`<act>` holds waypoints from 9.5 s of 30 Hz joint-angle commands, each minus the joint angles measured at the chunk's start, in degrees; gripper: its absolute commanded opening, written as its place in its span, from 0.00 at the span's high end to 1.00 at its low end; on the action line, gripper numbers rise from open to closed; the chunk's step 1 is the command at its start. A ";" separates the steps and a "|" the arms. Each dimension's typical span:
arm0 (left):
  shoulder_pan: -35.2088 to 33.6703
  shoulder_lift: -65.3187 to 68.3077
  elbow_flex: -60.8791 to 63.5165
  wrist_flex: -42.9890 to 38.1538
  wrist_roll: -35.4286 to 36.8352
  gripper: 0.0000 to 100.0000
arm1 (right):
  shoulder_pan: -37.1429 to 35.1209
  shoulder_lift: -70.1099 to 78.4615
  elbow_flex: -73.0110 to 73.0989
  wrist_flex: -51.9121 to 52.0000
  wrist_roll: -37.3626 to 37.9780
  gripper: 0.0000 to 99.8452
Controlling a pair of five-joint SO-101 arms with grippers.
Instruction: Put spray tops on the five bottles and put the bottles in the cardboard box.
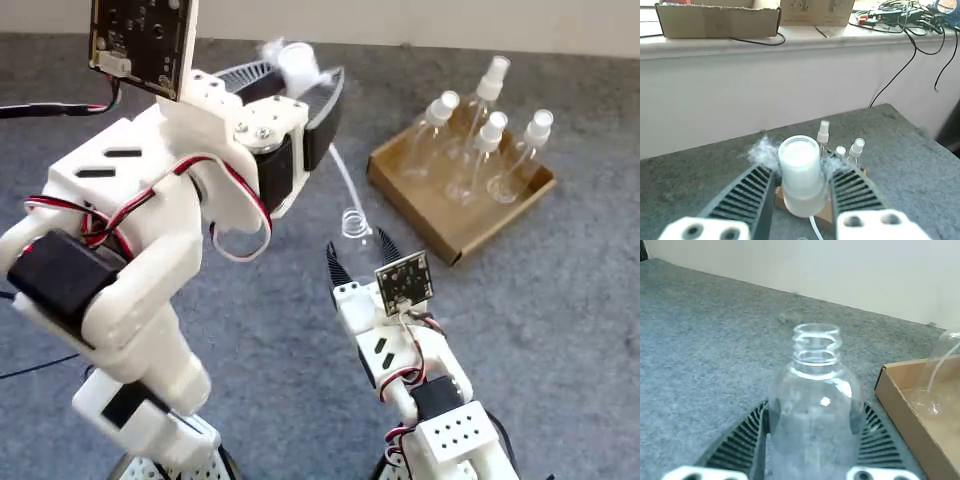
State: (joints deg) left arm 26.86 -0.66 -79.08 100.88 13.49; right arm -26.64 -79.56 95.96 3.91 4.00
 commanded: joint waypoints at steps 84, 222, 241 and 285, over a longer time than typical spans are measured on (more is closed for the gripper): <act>1.63 -36.26 102.55 -53.45 -0.53 0.99 | -0.13 -0.66 8.92 1.71 0.00 0.87; 5.85 -103.87 176.13 -76.92 9.67 0.98 | -14.55 -0.75 -21.76 1.63 0.00 0.87; -3.82 -103.78 176.13 -79.56 9.58 0.98 | -9.54 -0.75 -21.58 1.63 -0.09 0.87; -4.26 -103.78 176.13 -76.92 9.32 0.98 | 32.04 15.60 -35.30 14.81 -0.18 0.87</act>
State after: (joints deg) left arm 23.69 -103.96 95.87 23.69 22.46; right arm 6.15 -70.07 67.03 18.59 4.00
